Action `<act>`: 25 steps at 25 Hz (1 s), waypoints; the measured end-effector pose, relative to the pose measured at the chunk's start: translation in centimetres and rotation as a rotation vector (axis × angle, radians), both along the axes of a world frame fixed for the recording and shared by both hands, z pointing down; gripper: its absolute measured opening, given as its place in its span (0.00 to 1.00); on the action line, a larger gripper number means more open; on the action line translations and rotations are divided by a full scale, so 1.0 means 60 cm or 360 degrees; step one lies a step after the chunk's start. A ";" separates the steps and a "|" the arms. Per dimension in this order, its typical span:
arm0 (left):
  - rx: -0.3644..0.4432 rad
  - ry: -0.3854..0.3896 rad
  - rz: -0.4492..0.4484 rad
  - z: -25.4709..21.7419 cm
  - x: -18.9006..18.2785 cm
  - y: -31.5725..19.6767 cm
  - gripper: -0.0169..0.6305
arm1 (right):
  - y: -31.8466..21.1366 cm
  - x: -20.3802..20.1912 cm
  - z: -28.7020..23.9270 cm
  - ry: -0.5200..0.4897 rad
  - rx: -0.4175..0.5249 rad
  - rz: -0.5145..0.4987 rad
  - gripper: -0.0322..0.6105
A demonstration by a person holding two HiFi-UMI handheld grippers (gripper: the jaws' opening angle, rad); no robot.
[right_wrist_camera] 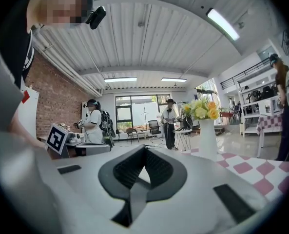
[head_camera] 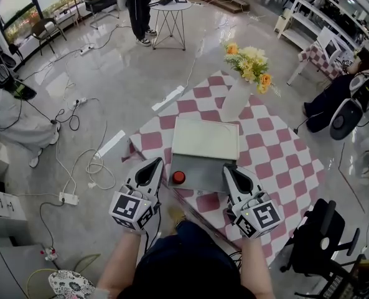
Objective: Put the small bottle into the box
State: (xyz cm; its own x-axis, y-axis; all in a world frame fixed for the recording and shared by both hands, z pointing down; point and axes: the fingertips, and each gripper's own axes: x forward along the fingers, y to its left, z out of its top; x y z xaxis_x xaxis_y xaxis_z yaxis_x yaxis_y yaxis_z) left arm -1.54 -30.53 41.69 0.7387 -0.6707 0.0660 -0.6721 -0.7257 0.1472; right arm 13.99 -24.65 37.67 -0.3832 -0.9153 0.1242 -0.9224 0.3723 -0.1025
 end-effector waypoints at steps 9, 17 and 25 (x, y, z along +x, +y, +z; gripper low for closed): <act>0.0007 0.0005 -0.0005 -0.019 0.001 -0.008 0.03 | -0.003 0.007 -0.029 0.0009 0.0060 0.0011 0.06; 0.0049 0.0019 0.0002 -0.039 0.002 -0.009 0.03 | -0.004 0.007 -0.050 0.0014 0.0103 0.0016 0.05; 0.0082 0.0032 0.0007 -0.060 0.002 -0.006 0.03 | 0.003 0.010 -0.066 -0.0012 0.0133 0.0025 0.05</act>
State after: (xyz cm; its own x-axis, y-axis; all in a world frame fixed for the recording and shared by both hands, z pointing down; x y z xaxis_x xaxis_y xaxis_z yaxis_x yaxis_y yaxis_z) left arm -1.41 -30.86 38.11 0.7423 -0.6698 0.0163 -0.6663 -0.7355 0.1229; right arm 14.57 -24.47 33.69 -0.3693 -0.9282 0.0444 -0.9275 0.3653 -0.0790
